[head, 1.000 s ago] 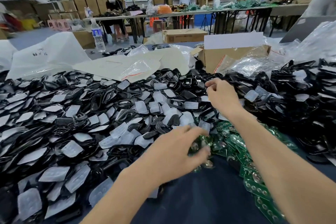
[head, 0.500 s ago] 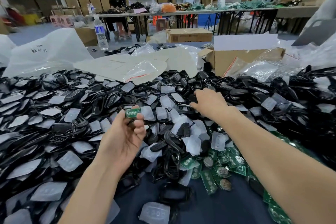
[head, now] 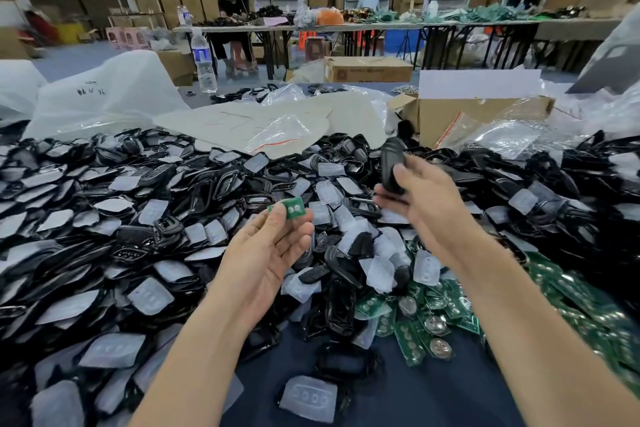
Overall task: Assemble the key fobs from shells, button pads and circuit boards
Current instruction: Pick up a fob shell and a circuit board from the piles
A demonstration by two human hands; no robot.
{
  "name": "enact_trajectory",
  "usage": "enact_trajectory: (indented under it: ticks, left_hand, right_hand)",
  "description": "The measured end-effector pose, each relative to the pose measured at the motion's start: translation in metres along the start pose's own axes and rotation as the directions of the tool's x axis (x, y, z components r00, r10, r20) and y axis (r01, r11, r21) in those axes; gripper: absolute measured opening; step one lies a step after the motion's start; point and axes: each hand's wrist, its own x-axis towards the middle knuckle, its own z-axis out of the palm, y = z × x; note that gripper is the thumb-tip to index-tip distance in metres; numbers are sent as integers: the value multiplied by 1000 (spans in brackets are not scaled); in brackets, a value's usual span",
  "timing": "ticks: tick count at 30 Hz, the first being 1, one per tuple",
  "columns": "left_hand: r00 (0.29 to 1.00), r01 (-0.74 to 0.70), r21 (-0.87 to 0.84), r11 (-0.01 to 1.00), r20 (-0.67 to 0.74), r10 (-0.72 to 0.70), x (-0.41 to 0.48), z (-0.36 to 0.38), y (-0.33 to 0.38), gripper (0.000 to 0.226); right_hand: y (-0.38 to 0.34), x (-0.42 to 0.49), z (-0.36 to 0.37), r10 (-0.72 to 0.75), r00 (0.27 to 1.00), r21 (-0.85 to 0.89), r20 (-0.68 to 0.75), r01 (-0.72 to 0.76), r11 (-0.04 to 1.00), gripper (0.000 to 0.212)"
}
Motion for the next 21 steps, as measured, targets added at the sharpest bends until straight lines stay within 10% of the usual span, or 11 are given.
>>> enact_trajectory:
  ticks: [5, 21]
  left_hand:
    - [997, -60, 77, 995, 42, 57, -3, 4, -7, 20]
    - [971, -216, 241, 946, -47, 233, 2, 6, -15, 39]
  right_hand:
    - [23, -36, 10, 225, 935, 588, 273, -347, 731, 30]
    - [35, -44, 22, 246, 876, 600, 414, -466, 651, 53]
